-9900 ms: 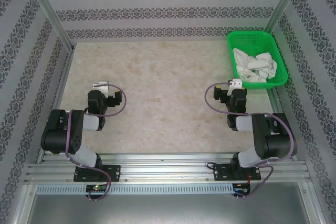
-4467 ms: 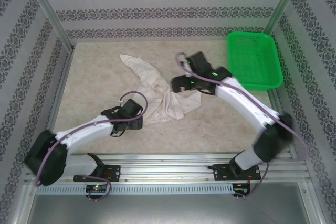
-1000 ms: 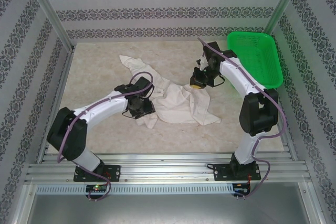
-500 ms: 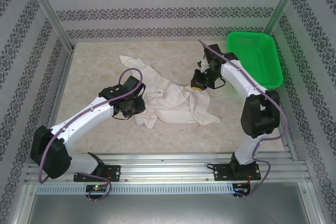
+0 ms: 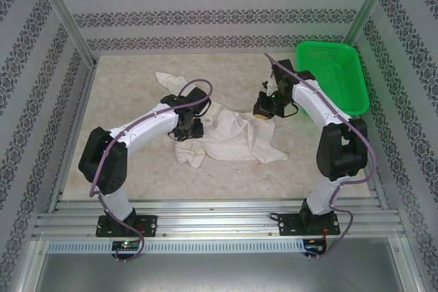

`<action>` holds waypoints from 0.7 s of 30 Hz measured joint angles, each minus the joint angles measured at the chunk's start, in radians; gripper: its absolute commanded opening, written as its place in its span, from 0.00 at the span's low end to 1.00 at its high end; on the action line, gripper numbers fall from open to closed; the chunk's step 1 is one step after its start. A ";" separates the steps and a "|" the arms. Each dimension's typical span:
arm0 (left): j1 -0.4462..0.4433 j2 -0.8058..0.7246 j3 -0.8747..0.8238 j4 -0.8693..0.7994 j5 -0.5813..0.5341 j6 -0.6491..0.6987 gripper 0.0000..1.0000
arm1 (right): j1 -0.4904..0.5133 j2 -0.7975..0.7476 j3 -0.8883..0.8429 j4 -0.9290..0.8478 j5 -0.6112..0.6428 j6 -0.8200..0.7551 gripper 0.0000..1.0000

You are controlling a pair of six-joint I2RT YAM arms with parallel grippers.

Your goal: Fold and stack the t-shirts

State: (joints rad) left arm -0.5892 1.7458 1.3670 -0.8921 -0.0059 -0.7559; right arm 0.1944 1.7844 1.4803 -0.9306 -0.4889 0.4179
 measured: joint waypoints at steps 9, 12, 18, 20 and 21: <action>-0.001 0.013 0.000 -0.030 0.005 0.045 0.46 | -0.038 -0.005 -0.031 0.004 -0.003 -0.006 0.08; -0.005 0.029 0.000 -0.040 0.000 0.050 0.45 | -0.038 -0.005 -0.032 0.008 -0.007 -0.007 0.08; -0.016 0.050 -0.016 -0.045 -0.002 0.068 0.40 | -0.048 -0.005 -0.043 0.014 -0.009 -0.007 0.08; -0.019 0.053 -0.031 -0.045 -0.003 0.071 0.33 | -0.051 -0.005 -0.048 0.016 -0.010 -0.007 0.08; -0.019 0.053 -0.040 -0.048 -0.004 0.074 0.32 | -0.053 -0.005 -0.050 0.016 -0.010 -0.007 0.08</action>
State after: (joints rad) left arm -0.6086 1.7985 1.3270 -0.9405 -0.0097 -0.6815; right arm 0.1410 1.7790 1.4303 -0.9150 -0.4988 0.4110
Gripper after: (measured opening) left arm 0.343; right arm 0.085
